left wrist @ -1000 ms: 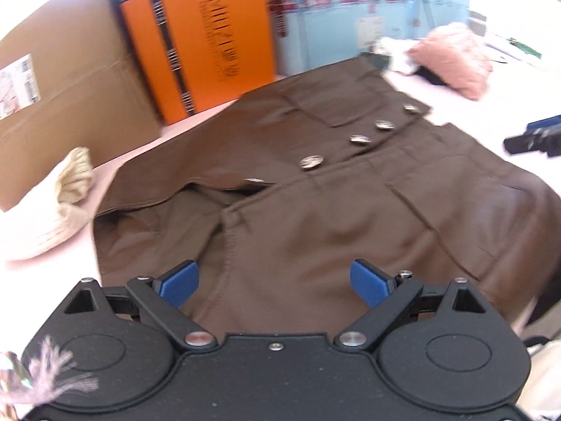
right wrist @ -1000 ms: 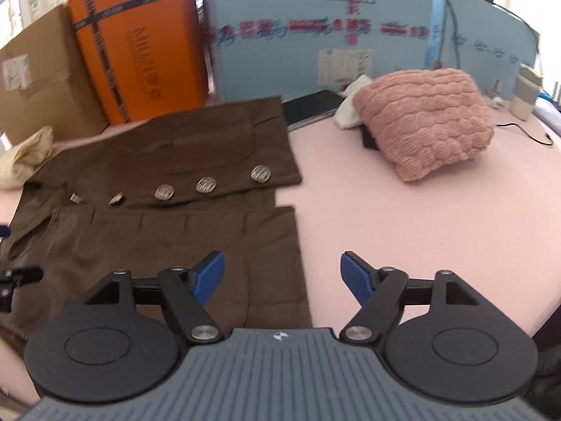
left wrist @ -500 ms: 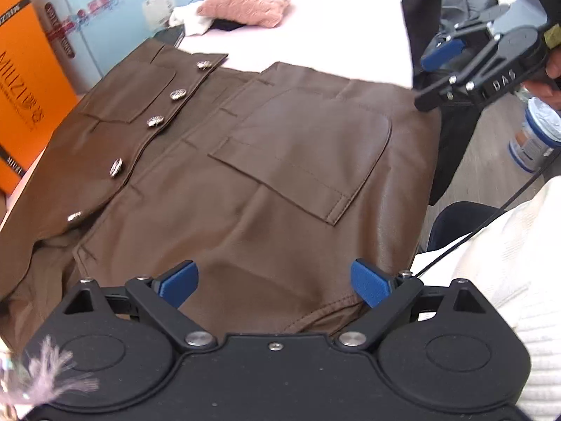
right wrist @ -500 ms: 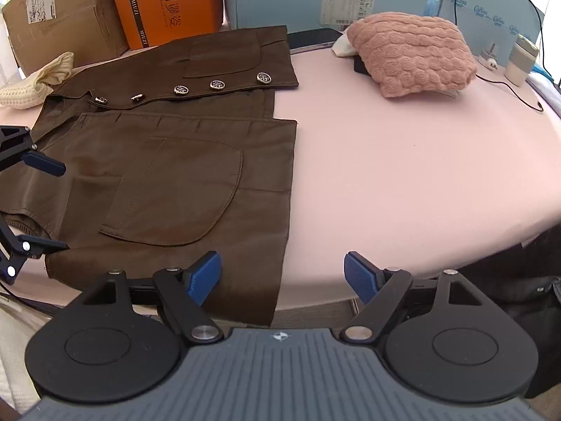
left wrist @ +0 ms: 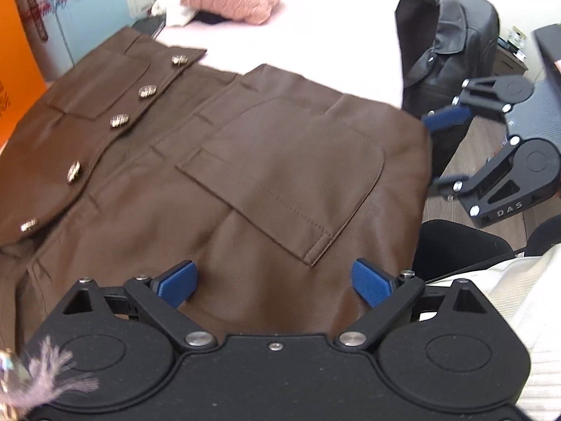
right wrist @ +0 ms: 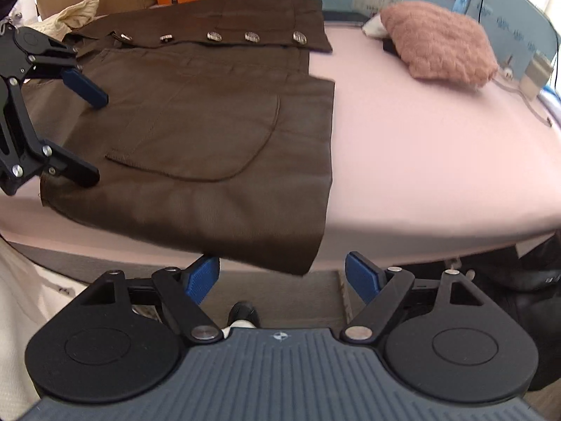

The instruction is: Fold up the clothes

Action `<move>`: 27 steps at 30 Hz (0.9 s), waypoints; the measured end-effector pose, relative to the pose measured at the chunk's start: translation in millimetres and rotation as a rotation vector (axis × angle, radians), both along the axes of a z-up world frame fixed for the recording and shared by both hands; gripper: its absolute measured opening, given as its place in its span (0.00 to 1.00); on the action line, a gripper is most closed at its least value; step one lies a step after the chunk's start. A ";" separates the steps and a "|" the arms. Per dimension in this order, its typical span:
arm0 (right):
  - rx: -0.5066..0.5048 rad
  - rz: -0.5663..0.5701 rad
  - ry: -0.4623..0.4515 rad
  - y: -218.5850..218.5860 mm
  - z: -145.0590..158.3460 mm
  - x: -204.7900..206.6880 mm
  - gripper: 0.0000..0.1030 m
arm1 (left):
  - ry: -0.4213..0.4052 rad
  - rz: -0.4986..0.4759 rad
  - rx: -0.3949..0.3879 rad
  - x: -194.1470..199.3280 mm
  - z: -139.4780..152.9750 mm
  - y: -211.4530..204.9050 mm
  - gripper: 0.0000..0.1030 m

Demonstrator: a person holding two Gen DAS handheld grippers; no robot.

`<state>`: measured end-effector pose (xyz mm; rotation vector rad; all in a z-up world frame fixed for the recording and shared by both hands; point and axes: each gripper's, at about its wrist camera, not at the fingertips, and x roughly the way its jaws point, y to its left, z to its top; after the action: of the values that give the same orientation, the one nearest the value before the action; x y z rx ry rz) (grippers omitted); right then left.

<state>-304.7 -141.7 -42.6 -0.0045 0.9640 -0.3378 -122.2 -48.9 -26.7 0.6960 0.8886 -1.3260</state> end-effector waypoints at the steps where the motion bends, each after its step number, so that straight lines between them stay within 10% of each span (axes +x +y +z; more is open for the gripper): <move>1: -0.041 0.024 -0.025 3.1 3.5 0.6 0.75 | 0.005 0.007 0.000 0.4 -0.5 1.5 0.97; 11: -0.459 0.588 0.031 39.6 -0.5 11.8 0.71 | 0.096 0.080 -0.041 12.7 -2.4 8.9 1.00; 17: -0.329 0.743 0.096 35.9 9.7 22.3 0.10 | 0.140 0.098 -0.149 13.5 25.9 31.9 1.00; 23: -0.178 0.644 0.005 11.4 43.8 49.1 0.06 | 0.104 0.015 -0.132 -5.3 30.4 38.3 1.00; 26: -0.167 0.632 -0.053 4.2 59.3 61.4 0.05 | -0.072 0.046 -0.105 -11.9 20.6 32.0 0.73; 27: -0.165 0.640 -0.065 3.7 64.7 63.6 0.05 | -0.063 0.045 -0.097 -9.4 18.2 30.8 0.39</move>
<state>-241.1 -138.0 22.1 -0.4406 0.8192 0.1738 -131.6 -18.1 -8.5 0.6359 0.7803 -1.2918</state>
